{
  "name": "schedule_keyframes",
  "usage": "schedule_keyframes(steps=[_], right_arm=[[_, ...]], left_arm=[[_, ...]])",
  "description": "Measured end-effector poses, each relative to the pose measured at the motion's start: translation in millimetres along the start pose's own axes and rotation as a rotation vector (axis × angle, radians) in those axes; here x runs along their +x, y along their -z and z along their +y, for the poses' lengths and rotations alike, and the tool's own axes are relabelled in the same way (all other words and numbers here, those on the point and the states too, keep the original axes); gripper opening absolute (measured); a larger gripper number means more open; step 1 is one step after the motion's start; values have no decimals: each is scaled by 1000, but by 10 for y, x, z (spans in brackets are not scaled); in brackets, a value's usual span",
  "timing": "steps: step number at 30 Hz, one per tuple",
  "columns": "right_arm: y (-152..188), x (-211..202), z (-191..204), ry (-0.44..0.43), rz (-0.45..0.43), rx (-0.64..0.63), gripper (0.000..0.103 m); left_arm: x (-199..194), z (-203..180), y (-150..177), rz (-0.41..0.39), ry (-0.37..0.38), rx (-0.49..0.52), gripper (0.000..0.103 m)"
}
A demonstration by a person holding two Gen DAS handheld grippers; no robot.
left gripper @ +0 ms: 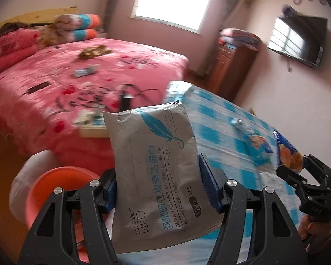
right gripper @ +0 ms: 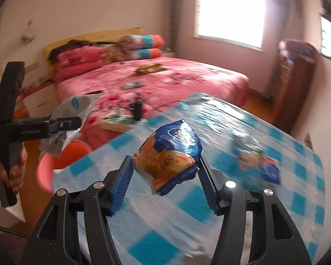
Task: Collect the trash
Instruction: 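Lift both items and carry them over the orange bucket, then open both tools to drop the wipes pack and snack bag into the bucket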
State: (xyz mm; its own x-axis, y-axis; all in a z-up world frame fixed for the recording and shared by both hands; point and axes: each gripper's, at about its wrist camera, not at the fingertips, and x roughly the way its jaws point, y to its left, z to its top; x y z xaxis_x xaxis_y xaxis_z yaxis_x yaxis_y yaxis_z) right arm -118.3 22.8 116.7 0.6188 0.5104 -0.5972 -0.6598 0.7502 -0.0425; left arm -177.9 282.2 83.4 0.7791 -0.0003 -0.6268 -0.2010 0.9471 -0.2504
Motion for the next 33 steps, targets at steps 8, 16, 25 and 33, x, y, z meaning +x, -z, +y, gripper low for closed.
schedule_keyframes(steps=[8,16,25,33], right_arm=[[-213,503,860,-213,53,-166,60],[-247,989,1550,-361,138,-272,60],[-188,1421,2048,-414,216,-357,65],[-111,1562,2178,-393,229,-341,91]], left_arm=[[-144,940,336,38,-144,-136,64],[-3,1490,701,105,-186,-242,64],[168,1736,967,167,-190,-294,65],[329,1787,1057,196,-200,-294,67]])
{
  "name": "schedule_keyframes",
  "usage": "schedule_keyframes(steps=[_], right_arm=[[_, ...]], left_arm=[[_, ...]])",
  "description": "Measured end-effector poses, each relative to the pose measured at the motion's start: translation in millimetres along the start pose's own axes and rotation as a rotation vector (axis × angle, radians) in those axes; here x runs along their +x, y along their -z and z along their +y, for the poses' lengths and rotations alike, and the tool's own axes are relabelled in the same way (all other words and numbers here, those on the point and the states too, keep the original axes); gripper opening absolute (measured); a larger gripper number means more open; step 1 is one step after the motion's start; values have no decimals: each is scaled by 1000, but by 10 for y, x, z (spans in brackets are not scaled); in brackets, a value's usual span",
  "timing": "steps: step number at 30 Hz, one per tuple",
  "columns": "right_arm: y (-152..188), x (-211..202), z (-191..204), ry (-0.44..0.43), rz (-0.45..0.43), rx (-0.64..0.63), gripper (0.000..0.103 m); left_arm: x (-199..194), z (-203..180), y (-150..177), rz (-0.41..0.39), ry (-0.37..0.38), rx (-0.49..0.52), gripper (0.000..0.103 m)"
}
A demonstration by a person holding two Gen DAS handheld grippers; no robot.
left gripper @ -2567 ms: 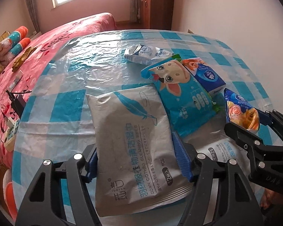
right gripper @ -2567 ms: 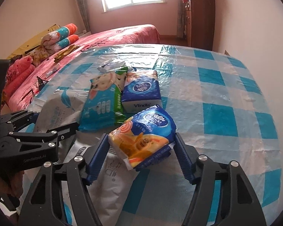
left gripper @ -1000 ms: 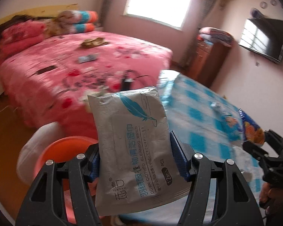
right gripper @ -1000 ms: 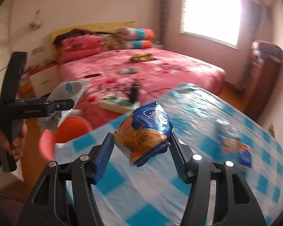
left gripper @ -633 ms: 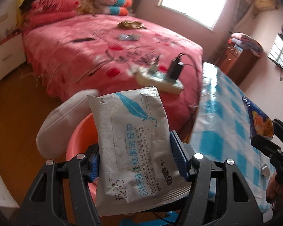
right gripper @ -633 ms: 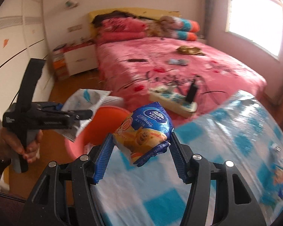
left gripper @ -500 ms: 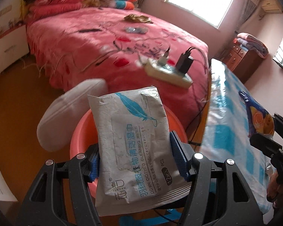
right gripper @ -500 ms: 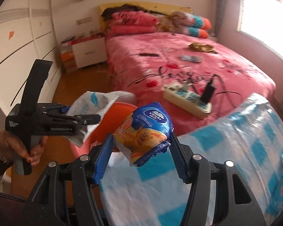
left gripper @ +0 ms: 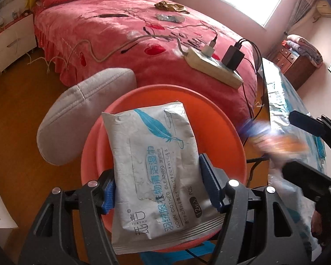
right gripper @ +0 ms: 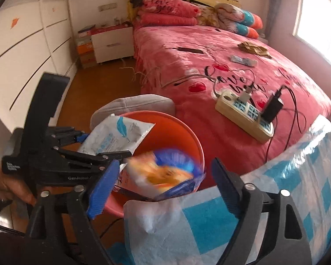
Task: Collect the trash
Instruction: 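Open both tools to drop the wipes pack and snack bag into the bucket, then move both open tools back over the checked table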
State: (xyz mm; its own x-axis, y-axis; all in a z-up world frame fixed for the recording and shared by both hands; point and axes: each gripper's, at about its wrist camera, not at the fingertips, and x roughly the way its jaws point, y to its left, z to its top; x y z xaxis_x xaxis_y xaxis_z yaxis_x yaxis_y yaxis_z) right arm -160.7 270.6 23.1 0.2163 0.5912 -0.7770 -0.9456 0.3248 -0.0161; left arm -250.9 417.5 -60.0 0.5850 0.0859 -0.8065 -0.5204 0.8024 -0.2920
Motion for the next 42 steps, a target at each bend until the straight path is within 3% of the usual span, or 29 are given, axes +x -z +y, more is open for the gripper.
schedule_keyframes(steps=[6,13,24,33,42], right_arm=[[106,-225,-143,4,-66,112,92],[321,-554,-351,35,-137,234,94],[762,-985,-618,46,-215,353,94],[1113,-1337,-752,55,-288,394,94],[1433,-1687,-924,67,-362,460,94]], left_arm=[[24,-64,7,3,-30,40,73],[-191,-232,-77,-67,-108,97,81],[-506,-867,-140,-134,-173,245,85],[-654,-1549,-105,-172,-173,398,86],[-725,-2059,-34,-172,-127,465,87]])
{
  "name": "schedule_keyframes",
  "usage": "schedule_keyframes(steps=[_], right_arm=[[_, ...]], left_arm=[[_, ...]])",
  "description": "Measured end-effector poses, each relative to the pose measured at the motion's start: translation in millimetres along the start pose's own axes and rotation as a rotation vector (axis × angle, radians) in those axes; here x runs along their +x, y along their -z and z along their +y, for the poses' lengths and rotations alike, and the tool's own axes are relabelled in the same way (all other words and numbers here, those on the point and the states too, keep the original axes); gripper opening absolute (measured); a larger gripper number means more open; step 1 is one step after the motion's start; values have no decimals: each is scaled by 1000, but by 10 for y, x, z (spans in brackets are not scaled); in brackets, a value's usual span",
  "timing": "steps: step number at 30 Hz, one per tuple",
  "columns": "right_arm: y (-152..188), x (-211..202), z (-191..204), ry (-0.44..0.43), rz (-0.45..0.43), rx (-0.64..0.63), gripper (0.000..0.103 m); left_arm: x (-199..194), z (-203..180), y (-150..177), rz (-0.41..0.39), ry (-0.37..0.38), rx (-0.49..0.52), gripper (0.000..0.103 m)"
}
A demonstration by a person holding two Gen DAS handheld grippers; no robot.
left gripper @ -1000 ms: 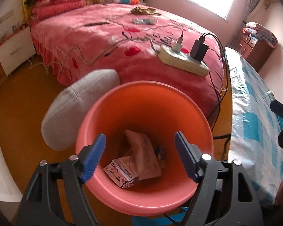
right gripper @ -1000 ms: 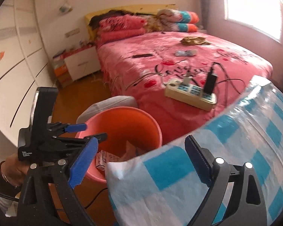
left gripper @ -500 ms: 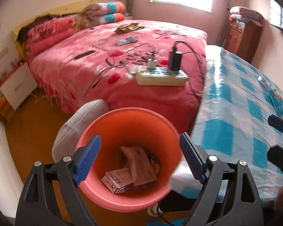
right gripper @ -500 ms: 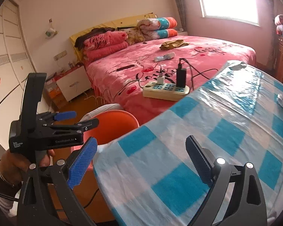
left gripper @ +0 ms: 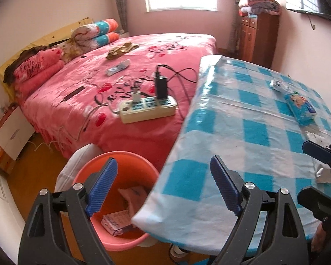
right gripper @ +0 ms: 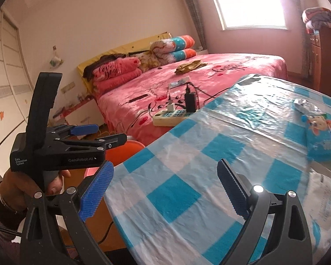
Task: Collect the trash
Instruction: 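Move both open tools back over the checked table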
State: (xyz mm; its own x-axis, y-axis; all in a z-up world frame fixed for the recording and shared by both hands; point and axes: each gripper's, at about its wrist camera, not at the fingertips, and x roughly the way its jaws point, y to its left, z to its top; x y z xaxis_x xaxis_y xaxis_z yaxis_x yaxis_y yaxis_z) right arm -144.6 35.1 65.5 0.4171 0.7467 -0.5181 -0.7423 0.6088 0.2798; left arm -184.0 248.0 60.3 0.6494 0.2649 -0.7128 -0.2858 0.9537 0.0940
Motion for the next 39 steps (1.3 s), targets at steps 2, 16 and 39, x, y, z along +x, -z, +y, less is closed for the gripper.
schedule_keyframes(steps=[2,16,39], right_arm=[[21,-78,-70,5,-11,11,94],[69,-570,-556,100,-91,107,94],[227,-1145,-1425,241,-153,323,94]], left_arm=[[-16,-94,-22,-3,9,14,87],[-73,-771,-152,-8,69,111,87],[12,-1570,-206,27,183,212,87]])
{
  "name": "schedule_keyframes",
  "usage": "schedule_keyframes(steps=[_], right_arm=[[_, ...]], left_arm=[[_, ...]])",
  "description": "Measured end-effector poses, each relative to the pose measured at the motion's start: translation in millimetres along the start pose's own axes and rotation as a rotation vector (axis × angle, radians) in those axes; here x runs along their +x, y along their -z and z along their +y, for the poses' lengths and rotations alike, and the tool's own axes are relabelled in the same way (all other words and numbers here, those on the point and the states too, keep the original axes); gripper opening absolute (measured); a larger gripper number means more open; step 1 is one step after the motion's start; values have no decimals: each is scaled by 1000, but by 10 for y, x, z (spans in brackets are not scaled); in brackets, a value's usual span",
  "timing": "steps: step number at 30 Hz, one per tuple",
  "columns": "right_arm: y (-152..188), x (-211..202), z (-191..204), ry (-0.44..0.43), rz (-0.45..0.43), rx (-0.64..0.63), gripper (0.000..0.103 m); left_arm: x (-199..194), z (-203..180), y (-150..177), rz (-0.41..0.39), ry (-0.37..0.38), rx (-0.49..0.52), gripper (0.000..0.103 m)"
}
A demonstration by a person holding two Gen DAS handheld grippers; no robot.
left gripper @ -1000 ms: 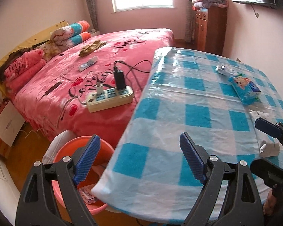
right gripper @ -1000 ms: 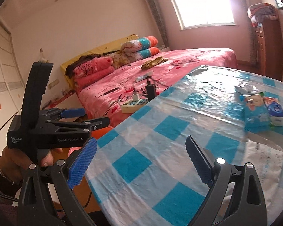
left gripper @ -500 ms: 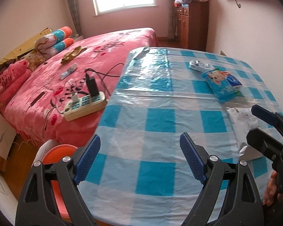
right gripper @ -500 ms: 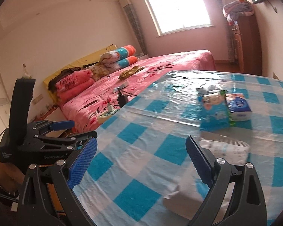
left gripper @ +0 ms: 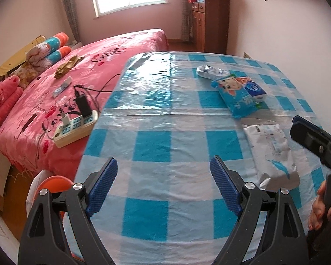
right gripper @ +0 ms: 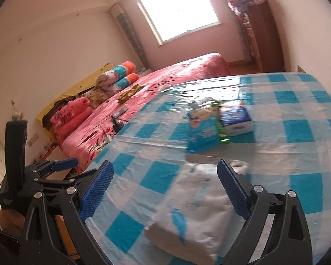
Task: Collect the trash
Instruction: 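Move both open tools back over the checked table, then grasp the blue cartoon wipes pack with the left tool while the right tool grasps the white feather wipes pack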
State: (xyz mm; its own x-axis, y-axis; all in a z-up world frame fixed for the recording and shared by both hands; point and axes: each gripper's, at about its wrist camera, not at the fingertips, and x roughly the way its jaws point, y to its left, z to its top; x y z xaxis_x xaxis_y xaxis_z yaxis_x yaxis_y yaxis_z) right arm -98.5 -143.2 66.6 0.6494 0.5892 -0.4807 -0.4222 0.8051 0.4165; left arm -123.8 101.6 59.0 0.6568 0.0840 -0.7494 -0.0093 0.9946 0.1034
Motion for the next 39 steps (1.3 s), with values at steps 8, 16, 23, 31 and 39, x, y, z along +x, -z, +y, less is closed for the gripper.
schedule_keyframes(steps=[8,16,23,31,39], right_arm=[[-49,-99,-413,54,-8,101,94],[-42,-112,-621,92,9,142,94],[-49,-140,-731,142,-4,146,94],[-33,-108,-933,171,4,170,94],[-53,-92,-1032,128,10,206,94]], left_arm=[[117,-289,-77,14,49,50,87],[228,-485,-260,42,130,63,87],[487,-738,-615,70,213,53,87],[1066,-1019,-946,148,238,2,87],[1359,-1137,-1131,168,236,-37,86]])
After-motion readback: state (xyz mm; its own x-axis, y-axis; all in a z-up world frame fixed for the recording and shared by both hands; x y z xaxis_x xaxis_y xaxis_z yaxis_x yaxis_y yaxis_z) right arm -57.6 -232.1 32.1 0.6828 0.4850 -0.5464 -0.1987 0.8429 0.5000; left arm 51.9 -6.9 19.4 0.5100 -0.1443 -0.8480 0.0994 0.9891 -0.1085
